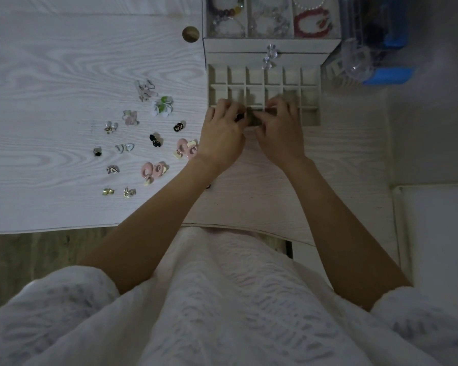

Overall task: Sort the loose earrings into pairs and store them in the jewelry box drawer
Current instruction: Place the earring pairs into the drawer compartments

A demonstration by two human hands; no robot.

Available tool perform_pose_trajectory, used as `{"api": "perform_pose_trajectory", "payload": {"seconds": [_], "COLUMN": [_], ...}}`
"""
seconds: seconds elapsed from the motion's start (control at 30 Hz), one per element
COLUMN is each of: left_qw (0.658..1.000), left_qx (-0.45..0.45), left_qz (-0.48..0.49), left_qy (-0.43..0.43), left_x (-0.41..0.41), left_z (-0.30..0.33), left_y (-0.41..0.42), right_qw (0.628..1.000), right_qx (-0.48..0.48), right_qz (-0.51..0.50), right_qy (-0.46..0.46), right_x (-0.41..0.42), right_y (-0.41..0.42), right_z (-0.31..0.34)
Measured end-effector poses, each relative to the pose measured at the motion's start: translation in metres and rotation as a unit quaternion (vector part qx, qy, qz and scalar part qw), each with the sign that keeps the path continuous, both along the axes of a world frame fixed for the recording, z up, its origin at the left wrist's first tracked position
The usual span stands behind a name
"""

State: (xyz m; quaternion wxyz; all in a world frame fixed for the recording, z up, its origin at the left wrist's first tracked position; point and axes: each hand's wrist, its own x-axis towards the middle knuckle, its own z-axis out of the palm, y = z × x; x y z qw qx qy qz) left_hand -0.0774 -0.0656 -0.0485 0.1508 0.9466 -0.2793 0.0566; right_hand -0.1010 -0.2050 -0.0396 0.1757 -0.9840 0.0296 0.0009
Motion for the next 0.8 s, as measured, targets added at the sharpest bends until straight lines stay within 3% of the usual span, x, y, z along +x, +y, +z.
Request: {"api": "perform_pose_trajectory", "payload": {"seconds": [0.07, 0.23, 0.3, 0.37, 0.43, 0.5, 0.6, 0.8], "left_qw": [1.0, 0.985, 0.975, 0.967, 0.966, 0.969, 0.97, 0.966], "left_qx": [-0.018, -0.163, -0.202, -0.223, -0.195, -0.139, -0.092, -0.077], "left_qz": [0.0, -0.025, -0.014, 0.028, 0.077, 0.1, 0.099, 0.11], "left_qy": [0.008, 0.056, 0.086, 0.122, 0.153, 0.18, 0.201, 0.223], "left_x": [-0.001, -0.02, -0.037, -0.053, -0.07, -0.083, -0.096, -0.094], "left_z": [0.007, 0.056, 0.066, 0.061, 0.047, 0.03, 0.01, -0.001], "left_y": [0.001, 0.032, 0.057, 0.079, 0.097, 0.105, 0.107, 0.093], "right_qw": [0.999, 0.987, 0.986, 0.984, 0.975, 0.97, 0.968, 0.978], "right_qx": [0.022, 0.1, 0.129, 0.162, 0.172, 0.156, 0.125, 0.08], "right_qz": [0.0, 0.002, 0.035, 0.07, 0.112, 0.153, 0.193, 0.17], "right_qy": [-0.043, -0.126, -0.095, -0.005, 0.081, 0.11, 0.101, 0.088], "right_x": [-0.003, -0.033, -0.049, -0.061, -0.069, -0.072, -0.071, -0.068], "right_y": [0.0, 0.014, 0.029, 0.043, 0.058, 0.068, 0.08, 0.08], "right_z": [0.003, 0.016, 0.014, 0.009, 0.003, 0.0, -0.003, -0.01]}}
